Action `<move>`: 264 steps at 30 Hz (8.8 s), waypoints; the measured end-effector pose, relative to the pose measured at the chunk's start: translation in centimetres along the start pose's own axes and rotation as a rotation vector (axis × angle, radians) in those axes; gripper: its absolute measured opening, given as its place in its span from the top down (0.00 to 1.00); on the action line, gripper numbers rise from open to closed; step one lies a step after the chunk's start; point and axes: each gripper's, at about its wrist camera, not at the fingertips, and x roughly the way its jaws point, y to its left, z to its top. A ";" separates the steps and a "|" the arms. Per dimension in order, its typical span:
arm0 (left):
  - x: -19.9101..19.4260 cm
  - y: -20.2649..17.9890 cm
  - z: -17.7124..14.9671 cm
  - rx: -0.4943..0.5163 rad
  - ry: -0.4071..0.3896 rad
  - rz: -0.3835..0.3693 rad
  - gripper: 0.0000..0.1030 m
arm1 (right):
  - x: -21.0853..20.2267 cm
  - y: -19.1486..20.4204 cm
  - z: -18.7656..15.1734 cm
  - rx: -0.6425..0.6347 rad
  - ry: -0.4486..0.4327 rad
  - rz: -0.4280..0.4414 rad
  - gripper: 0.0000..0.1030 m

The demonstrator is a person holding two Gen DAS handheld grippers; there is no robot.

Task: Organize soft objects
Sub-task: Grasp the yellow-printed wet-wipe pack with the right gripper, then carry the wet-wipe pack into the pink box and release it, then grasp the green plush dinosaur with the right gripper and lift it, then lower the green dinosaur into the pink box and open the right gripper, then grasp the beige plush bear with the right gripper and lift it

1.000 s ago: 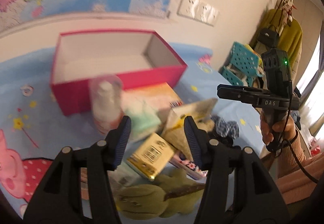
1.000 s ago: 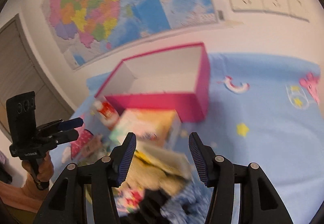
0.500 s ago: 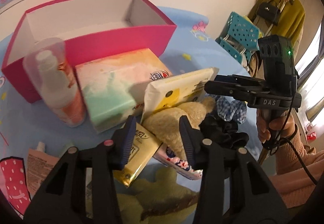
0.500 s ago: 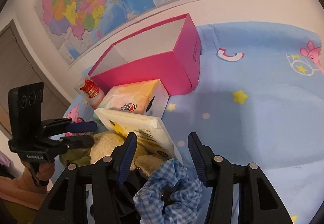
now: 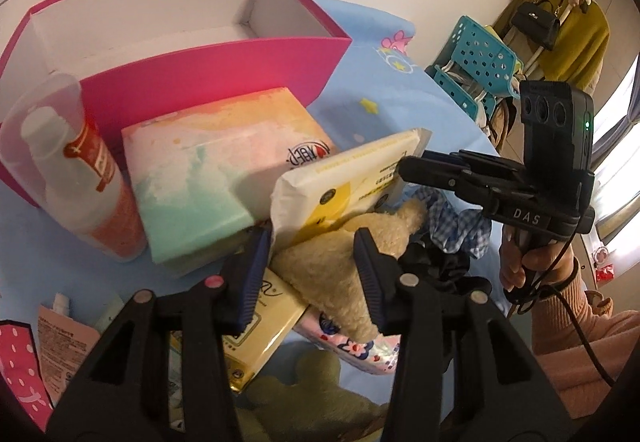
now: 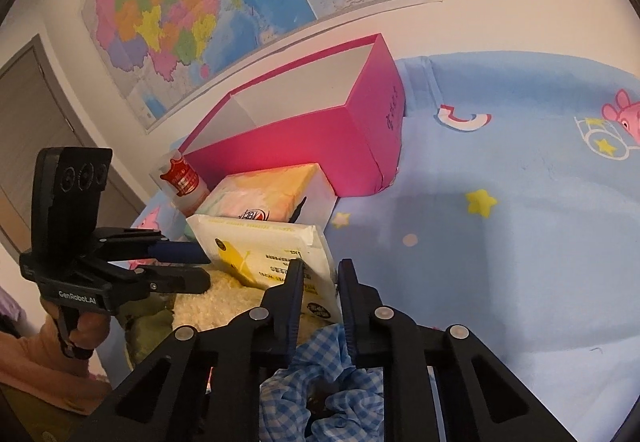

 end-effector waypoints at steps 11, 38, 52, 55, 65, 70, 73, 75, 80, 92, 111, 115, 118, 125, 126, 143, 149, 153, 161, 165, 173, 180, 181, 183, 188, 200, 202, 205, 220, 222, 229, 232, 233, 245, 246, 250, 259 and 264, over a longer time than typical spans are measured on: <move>0.0 -0.7 0.6 0.004 -0.014 0.031 0.63 | -1.2 0.1 0.4 0.010 -0.037 0.045 0.85; -8.8 -0.4 6.0 0.021 -0.230 0.117 0.65 | -4.2 5.1 8.4 -0.121 -0.168 0.070 0.85; -6.2 4.3 11.4 -0.081 -0.161 0.136 0.65 | 1.2 3.5 13.5 -0.083 -0.086 0.032 0.85; -4.9 5.3 12.1 -0.116 -0.127 0.137 0.65 | 2.7 2.7 14.1 -0.054 -0.048 0.022 0.84; -1.1 7.0 13.1 -0.178 -0.043 0.148 0.65 | 5.3 1.6 14.7 -0.028 0.021 -0.118 0.72; -2.4 6.5 12.6 -0.154 -0.097 0.169 0.65 | 4.1 2.4 14.2 -0.053 -0.024 -0.110 0.65; -3.5 5.8 11.8 -0.124 -0.130 0.187 0.64 | 3.2 3.2 13.5 -0.085 -0.036 -0.091 0.62; -4.5 5.2 10.8 -0.101 -0.158 0.186 0.63 | 2.7 3.6 13.1 -0.091 -0.038 -0.074 0.57; -7.6 3.9 7.9 -0.045 -0.240 0.173 0.56 | 0.7 4.5 11.2 -0.097 -0.052 0.004 0.56; -11.9 4.6 -0.1 -0.085 -0.287 0.173 0.54 | -2.6 7.6 5.1 -0.113 -0.032 0.170 0.49; -10.2 5.1 -9.0 -0.171 -0.161 0.079 0.54 | 2.0 12.6 -5.6 -0.111 0.305 0.294 0.47; -9.9 5.2 -9.8 -0.163 -0.128 0.055 0.53 | 3.1 13.0 -6.4 -0.096 0.332 0.272 0.47; -9.7 5.2 -10.4 -0.159 -0.110 0.037 0.49 | 3.6 13.0 -6.3 -0.070 0.313 0.271 0.45; -8.5 4.7 -11.0 -0.143 -0.077 0.014 0.41 | 4.0 12.4 -6.1 -0.037 0.282 0.234 0.62; -8.6 4.6 -11.0 -0.136 -0.078 0.013 0.41 | 3.8 12.3 -6.1 -0.041 0.280 0.232 0.62; -16.9 1.4 -7.6 -0.057 -0.312 0.099 0.41 | -2.3 17.1 0.4 -0.273 0.069 0.266 0.64; -19.8 0.7 -3.2 0.017 -0.423 0.177 0.41 | -3.7 17.9 6.0 -0.347 -0.067 0.253 0.64; -19.8 1.4 0.3 0.031 -0.443 0.228 0.41 | -2.8 17.7 9.9 -0.362 -0.118 0.246 0.64; -17.0 5.8 6.1 -0.025 -0.427 0.285 0.41 | 3.1 15.3 15.6 -0.328 -0.088 0.223 0.64; -14.5 8.6 7.8 -0.075 -0.388 0.296 0.41 | 6.5 13.8 16.9 -0.298 -0.029 0.212 0.64; -9.5 13.3 9.9 -0.164 -0.313 0.280 0.41 | 12.4 10.8 18.2 -0.245 0.067 0.165 0.64; -6.3 15.4 11.4 -0.191 -0.256 0.320 0.41 | 16.9 9.2 19.5 -0.210 0.140 0.096 0.62; -6.1 15.4 11.6 -0.193 -0.254 0.317 0.41 | 17.6 8.9 19.8 -0.202 0.152 0.083 0.61; -5.6 15.5 12.1 -0.188 -0.249 0.319 0.41 | 18.7 8.7 19.9 -0.186 0.179 0.044 0.60; -5.6 15.4 12.2 -0.190 -0.263 0.349 0.41 | 20.1 8.7 19.5 -0.181 0.206 -0.024 0.45; -12.0 10.9 7.5 -0.088 -0.417 0.276 0.41 | 8.6 7.9 16.5 -0.168 0.059 0.095 0.45; -12.6 9.0 6.2 -0.035 -0.422 0.232 0.41 | 5.2 7.7 14.9 -0.179 0.028 0.117 0.45; -12.7 5.9 3.9 0.044 -0.406 0.171 0.41 | 1.6 6.8 12.1 -0.161 0.023 0.152 0.44; -2.4 -2.0 -2.5 0.150 -0.080 0.009 0.41 | 0.7 4.1 -0.1 -0.147 0.267 0.094 0.44; -1.6 -1.6 -2.5 0.128 -0.052 0.008 0.41 | 1.3 4.1 -0.5 -0.157 0.277 0.091 0.44; -0.2 -0.5 -2.0 0.070 0.003 0.002 0.59 | 2.3 4.0 -0.4 -0.176 0.269 0.102 0.49; 0.0 -0.5 -2.1 0.063 0.005 -0.025 0.67 | 2.6 4.2 -0.8 -0.192 0.273 0.084 0.66; 0.0 -0.5 -2.1 0.064 0.002 -0.020 0.67 | 2.6 4.2 -0.8 -0.186 0.269 0.091 0.69; -2.0 -2.7 -1.4 0.115 -0.040 -0.055 0.74 | -0.8 5.9 0.4 -0.258 0.143 0.048 0.94; -2.1 -2.9 -1.3 0.124 -0.037 -0.042 0.74 | -1.0 6.1 0.5 -0.267 0.141 0.044 0.94; -1.8 -2.2 -1.2 0.104 -0.026 -0.012 0.74 | -1.0 5.6 0.6 -0.241 0.155 0.037 0.88; -2.0 -2.1 -1.0 0.144 -0.048 0.068 0.57 | 1.5 3.6 -0.3 -0.200 0.210 0.014 0.49; 0.0 -2.3 -0.5 0.164 -0.009 0.079 0.57 | 2.7 1.8 -0.2 -0.132 0.223 0.060 0.45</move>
